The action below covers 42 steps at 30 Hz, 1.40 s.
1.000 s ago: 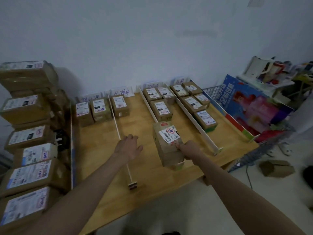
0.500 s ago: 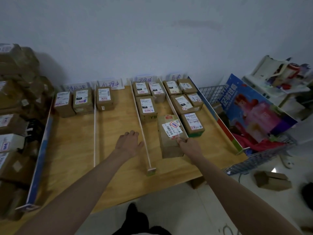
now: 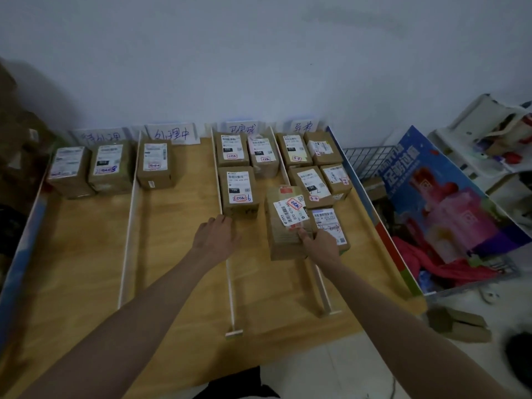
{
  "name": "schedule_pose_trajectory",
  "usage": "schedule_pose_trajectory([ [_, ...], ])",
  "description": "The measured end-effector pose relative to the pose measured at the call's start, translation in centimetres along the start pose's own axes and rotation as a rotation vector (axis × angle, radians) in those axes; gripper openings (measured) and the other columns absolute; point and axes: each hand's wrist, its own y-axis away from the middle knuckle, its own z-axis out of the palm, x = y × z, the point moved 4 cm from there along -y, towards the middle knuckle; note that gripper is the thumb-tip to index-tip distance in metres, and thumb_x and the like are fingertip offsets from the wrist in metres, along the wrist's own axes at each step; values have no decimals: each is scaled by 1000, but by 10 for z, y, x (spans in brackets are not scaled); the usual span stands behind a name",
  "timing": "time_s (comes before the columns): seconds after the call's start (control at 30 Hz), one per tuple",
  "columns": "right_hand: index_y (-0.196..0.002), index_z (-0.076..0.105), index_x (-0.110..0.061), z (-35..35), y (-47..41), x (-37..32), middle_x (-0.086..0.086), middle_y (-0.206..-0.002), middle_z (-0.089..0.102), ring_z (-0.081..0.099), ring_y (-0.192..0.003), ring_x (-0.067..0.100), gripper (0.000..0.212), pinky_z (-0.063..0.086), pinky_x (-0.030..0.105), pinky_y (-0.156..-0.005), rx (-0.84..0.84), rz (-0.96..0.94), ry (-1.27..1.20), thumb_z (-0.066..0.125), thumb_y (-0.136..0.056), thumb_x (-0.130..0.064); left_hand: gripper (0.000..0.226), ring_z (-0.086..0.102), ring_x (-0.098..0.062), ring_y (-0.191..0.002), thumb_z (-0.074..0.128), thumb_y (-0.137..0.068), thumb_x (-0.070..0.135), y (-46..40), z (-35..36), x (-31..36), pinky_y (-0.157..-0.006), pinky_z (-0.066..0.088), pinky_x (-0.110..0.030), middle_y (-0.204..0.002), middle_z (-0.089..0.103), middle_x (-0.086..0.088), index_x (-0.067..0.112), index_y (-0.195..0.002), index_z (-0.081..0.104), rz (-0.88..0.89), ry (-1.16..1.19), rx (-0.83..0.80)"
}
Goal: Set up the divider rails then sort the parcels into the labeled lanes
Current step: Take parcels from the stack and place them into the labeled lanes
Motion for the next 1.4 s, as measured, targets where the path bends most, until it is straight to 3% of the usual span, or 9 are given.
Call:
schedule_pose_trajectory([
  [0.1,-104,65,-2,5,-33,-9,12,-98,67,65,-93,28,49,56,43,-81,-21,31,8,54,-96,-48,44,54,-26,-112,42,-99,44,-27,8,-1,-93,43,-39,-123,56,-7,13,-128,54,-23,43,5],
  [0.23,-104,65,-2,14,-65,-18,11,-97,65,62,-91,26,45,48,34,-75,-30,44,28,54,-98,-45,45,54,-25,-113,41,-98,44,-54,19,-6,-93,42,-38,-125,55,-6,14,-130,53,-63,62,-14],
  [0.43,-107,65,-7,29,-109,-18,7,-100,67,64,-94,24,44,54,40,-82,-64,55,2,54,-96,-48,41,54,-25,-108,42,-97,39,-86,26,-10,-92,42,-37,-123,55,-7,12,-127,51,-100,76,3],
  [0.57,-107,63,-10,40,-138,-23,4,-100,66,63,-92,20,41,53,35,-75,-94,35,-22,55,-96,-49,44,53,-25,-113,48,-94,34,-109,30,-5,-97,42,-38,-131,53,-7,9,-131,50,-112,103,54],
  [0.77,-109,58,-8,65,-178,-29,9,-104,65,64,-96,27,48,56,49,-85,-154,51,-7,51,-96,-53,54,35,-22,-139,45,-97,34,-138,37,0,-113,26,-36,-155,33,-5,11,-146,38,-147,69,45],
  [0.9,-121,53,-8,76,-194,-34,11,-118,60,59,-110,30,51,51,52,-94,-180,51,-16,50,-96,-52,55,33,-21,-141,44,-97,36,-143,48,-1,-116,28,-38,-155,34,-5,11,-146,41,-162,51,33],
  [1.03,-119,54,-10,86,-204,-30,10,-118,60,57,-112,29,55,50,53,-94,-183,35,37,46,-93,-58,55,33,-20,-142,48,-94,34,-140,56,-4,-116,29,-40,-154,39,-5,10,-144,47,-176,66,51],
  [1.4,-133,45,-6,79,-209,-32,18,-135,48,42,-129,34,48,41,49,-104,-117,10,122,44,-102,-41,56,24,-17,-146,44,-98,38,-145,52,10,-117,23,-36,-158,30,-3,12,-148,41,-171,77,52],
])
